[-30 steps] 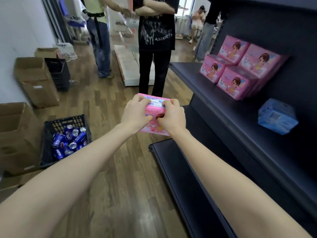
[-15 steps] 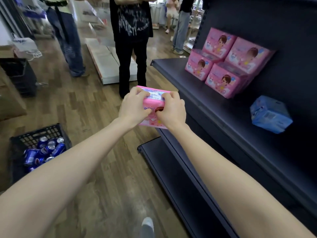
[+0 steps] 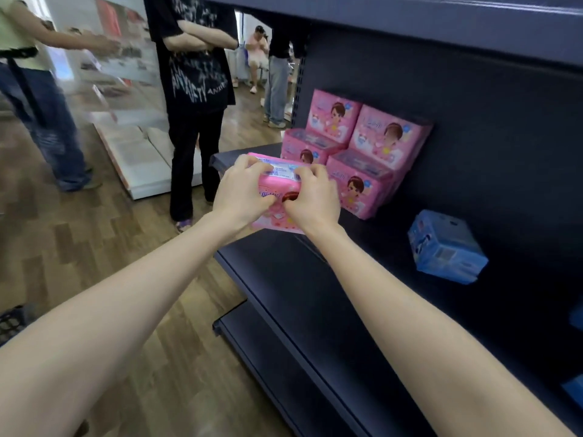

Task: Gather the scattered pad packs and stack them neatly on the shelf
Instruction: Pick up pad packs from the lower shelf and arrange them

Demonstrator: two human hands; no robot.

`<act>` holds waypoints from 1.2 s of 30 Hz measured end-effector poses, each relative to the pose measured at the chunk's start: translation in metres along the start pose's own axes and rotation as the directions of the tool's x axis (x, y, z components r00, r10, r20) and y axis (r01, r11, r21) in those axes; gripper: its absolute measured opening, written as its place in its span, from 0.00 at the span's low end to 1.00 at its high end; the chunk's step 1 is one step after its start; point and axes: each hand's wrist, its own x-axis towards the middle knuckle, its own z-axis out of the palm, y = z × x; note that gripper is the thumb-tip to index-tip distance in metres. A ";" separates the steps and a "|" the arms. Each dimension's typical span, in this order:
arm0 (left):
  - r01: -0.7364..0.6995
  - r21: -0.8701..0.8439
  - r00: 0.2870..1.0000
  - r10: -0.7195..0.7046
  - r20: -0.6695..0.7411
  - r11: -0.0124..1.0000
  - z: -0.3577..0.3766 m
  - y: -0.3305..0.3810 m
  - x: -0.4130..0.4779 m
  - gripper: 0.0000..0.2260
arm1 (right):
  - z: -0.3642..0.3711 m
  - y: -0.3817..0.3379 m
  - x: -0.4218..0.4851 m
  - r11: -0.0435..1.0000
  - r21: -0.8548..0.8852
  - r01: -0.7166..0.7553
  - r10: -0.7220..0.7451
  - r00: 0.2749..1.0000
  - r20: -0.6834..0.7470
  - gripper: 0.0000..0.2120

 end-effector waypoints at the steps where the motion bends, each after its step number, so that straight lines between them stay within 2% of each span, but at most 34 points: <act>1: -0.010 -0.009 1.000 0.010 -0.002 1.000 0.004 0.004 0.008 0.23 | -0.002 0.005 0.008 1.000 -0.002 -0.001 0.001 1.000 -0.010 0.22; 6: -0.055 -0.051 0.998 0.054 -0.028 0.997 0.017 0.017 0.044 0.22 | -0.014 0.019 0.040 1.000 -0.016 -0.014 0.013 0.998 -0.066 0.23; 12: -0.106 -0.087 0.994 0.103 -0.041 0.991 0.022 0.022 0.081 0.22 | -0.023 0.025 0.069 0.998 -0.056 -0.026 0.022 0.997 -0.070 0.22; 19: -0.187 -0.147 0.982 0.183 -0.043 0.971 0.026 0.018 0.129 0.23 | -0.025 0.022 0.100 0.987 -0.116 -0.108 0.089 0.984 -0.156 0.22; 30: -0.305 -0.248 0.948 0.318 0.015 0.919 0.028 -0.004 0.209 0.23 | -0.015 -0.005 0.150 0.954 -0.114 -0.278 0.232 0.923 -0.307 0.21; 36: -0.386 -0.329 0.913 0.407 -0.004 0.862 0.027 -0.012 0.236 0.22 | -0.011 -0.015 0.169 0.936 -0.117 -0.331 0.263 0.882 -0.390 0.20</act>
